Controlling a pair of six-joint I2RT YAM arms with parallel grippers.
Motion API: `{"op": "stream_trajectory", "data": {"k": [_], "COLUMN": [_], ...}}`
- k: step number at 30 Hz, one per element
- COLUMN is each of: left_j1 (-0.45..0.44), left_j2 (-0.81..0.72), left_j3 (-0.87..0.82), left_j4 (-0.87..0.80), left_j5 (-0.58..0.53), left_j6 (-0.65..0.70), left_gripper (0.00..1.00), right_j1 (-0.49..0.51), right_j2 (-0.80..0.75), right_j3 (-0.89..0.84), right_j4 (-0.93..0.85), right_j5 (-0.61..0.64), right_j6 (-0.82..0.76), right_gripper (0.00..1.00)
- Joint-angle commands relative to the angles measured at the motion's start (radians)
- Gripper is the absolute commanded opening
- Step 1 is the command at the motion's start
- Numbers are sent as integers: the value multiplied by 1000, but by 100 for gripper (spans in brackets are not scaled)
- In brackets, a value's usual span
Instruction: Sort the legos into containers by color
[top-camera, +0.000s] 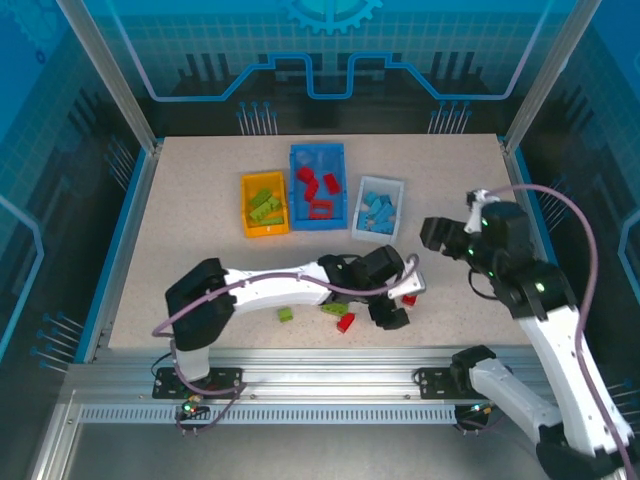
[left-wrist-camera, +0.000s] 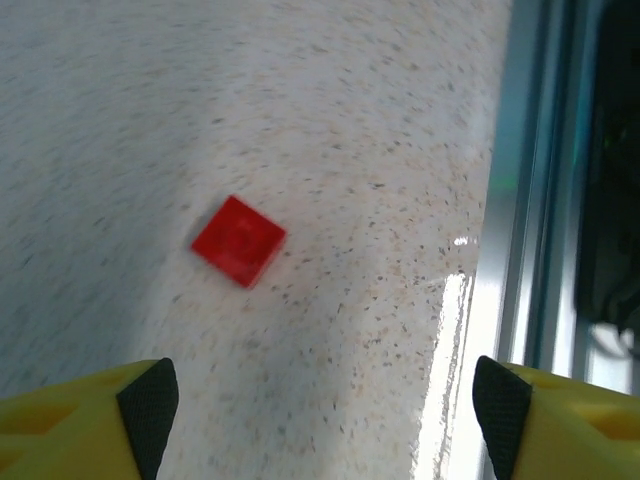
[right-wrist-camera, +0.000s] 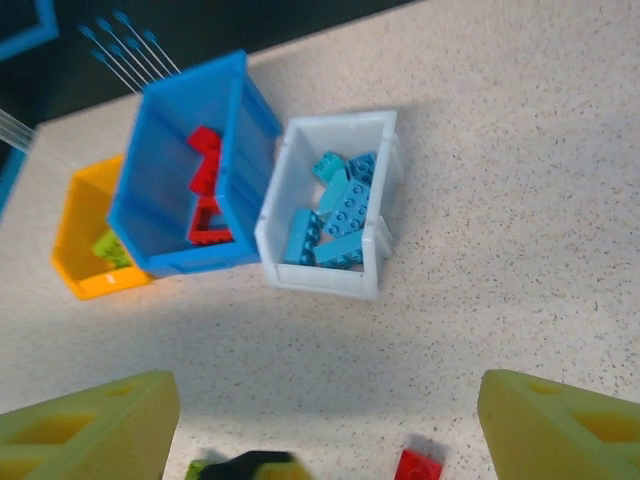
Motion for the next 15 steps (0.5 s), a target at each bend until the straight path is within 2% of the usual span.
{"op": "stream_trajectory", "data": {"k": [1, 6, 15], "left_j1": [21, 75, 122], "left_j2": [53, 125, 252], "left_j3": [-3, 6, 118], "left_j4": [129, 219, 140], "left_j5": [53, 142, 215], "left_j6": [242, 335, 445], "left_gripper": [84, 87, 87], "right_j1": [-17, -16, -17], "right_j2": [-106, -206, -251], "right_j3": [-20, -42, -43], "right_j4": [-76, -126, -163], "right_j5": [-82, -92, -126], "right_j6": [-29, -5, 23], "right_gripper": [81, 81, 81]}}
